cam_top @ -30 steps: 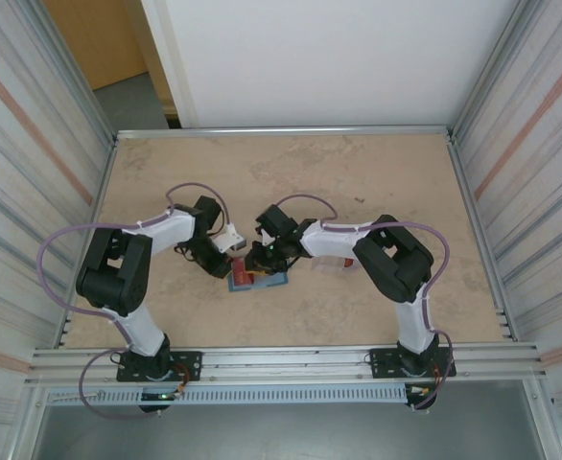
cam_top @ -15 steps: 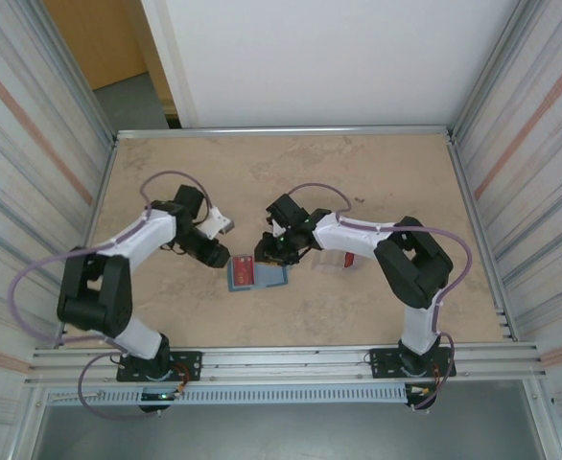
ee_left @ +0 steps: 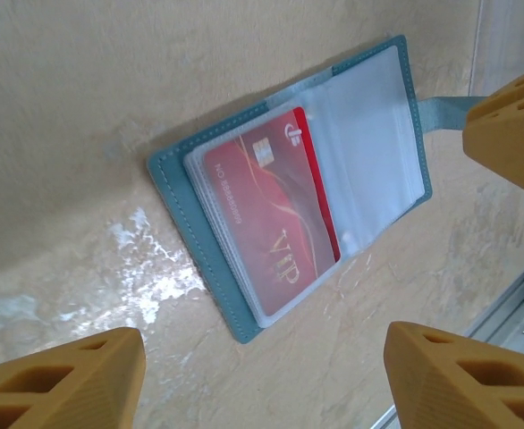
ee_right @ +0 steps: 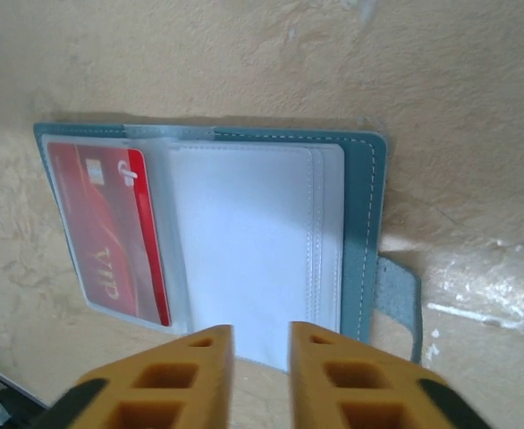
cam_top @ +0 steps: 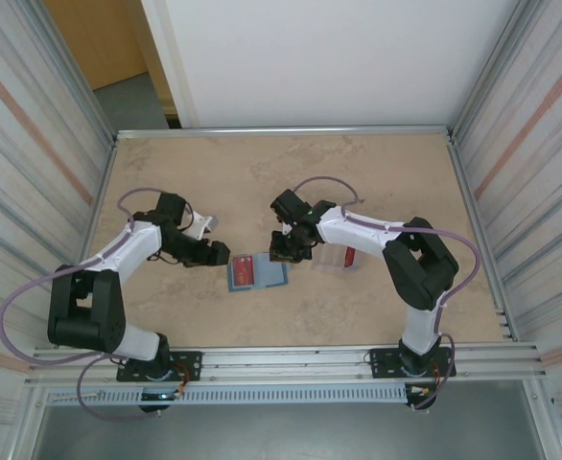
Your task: Put the credit cards into the card holder
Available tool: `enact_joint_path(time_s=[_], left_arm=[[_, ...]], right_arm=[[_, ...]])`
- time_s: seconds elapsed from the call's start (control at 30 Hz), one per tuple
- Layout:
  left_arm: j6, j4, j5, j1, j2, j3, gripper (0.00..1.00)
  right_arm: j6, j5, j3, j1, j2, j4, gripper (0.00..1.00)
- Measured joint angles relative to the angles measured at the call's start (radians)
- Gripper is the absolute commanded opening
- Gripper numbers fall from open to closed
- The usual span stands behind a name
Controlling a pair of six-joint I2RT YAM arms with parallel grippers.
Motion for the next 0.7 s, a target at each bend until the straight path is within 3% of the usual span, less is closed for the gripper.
enact_joint_path(time_s=[0.27, 0.7], left_arm=[[-0.100, 0.089, 0.060, 0.003, 0.060, -0.048, 0.73], [-0.188, 0.159, 0.124, -0.007, 0.187, -0.059, 0.73]], right_arm=[[0.002, -0.024, 0.136, 0.061, 0.106, 0.004, 0.08], [0.002, 0.008, 0.040, 0.000, 0.123, -0.031, 0.10]])
